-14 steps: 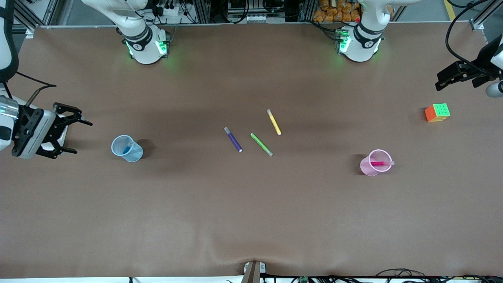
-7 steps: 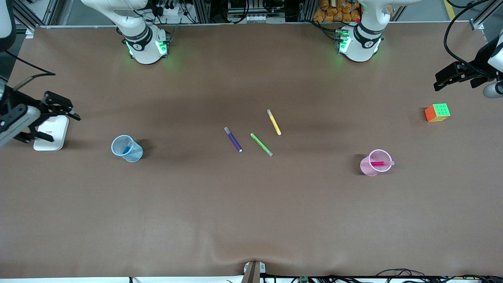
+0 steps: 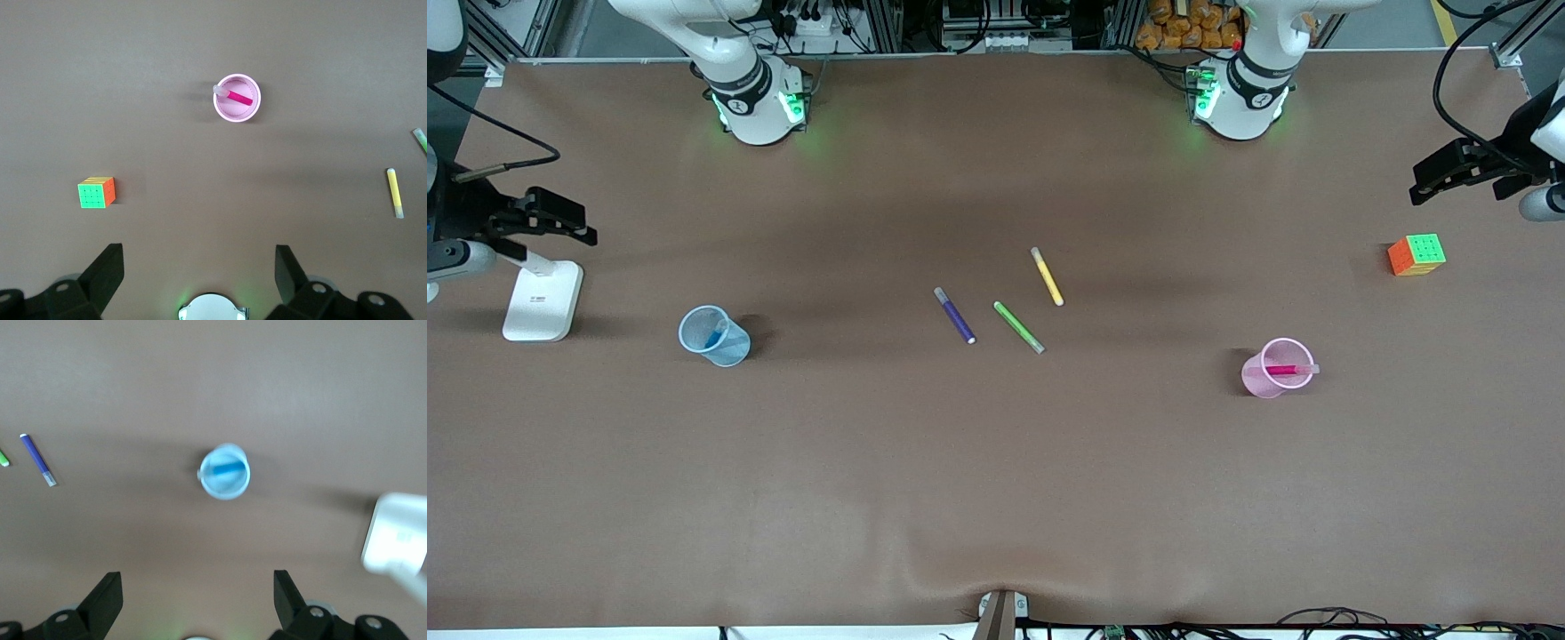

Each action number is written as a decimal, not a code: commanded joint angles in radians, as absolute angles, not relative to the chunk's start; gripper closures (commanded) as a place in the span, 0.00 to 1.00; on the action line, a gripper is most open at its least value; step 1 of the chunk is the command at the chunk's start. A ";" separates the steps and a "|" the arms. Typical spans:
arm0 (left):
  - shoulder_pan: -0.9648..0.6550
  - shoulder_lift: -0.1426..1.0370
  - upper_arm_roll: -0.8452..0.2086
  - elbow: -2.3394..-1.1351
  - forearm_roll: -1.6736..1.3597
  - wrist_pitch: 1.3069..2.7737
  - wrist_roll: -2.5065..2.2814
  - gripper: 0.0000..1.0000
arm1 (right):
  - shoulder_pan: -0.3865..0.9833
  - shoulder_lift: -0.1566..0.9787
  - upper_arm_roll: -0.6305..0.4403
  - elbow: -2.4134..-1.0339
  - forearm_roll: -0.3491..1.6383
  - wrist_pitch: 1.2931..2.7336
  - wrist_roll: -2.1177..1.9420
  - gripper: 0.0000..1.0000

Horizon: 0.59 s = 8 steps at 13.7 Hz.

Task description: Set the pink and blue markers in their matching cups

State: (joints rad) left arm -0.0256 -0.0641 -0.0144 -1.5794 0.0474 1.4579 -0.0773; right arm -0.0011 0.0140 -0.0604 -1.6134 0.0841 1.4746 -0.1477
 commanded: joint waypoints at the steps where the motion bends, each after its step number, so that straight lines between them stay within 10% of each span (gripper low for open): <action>1: -0.017 -0.072 -0.015 -1.582 0.040 1.456 -0.055 0.00 | 0.026 -0.044 -0.075 -1.625 0.061 1.414 -0.034 0.00; 8: -0.018 -0.072 -0.017 -1.592 0.028 1.454 -0.057 0.00 | 0.063 -0.052 -0.115 -1.513 0.034 1.312 0.018 0.00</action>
State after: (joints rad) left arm -0.0254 -0.0640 -0.0146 -1.5847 0.0474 1.4579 -0.0764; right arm 0.0403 -0.0568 -0.0946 -1.5262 0.0567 1.3220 -0.0041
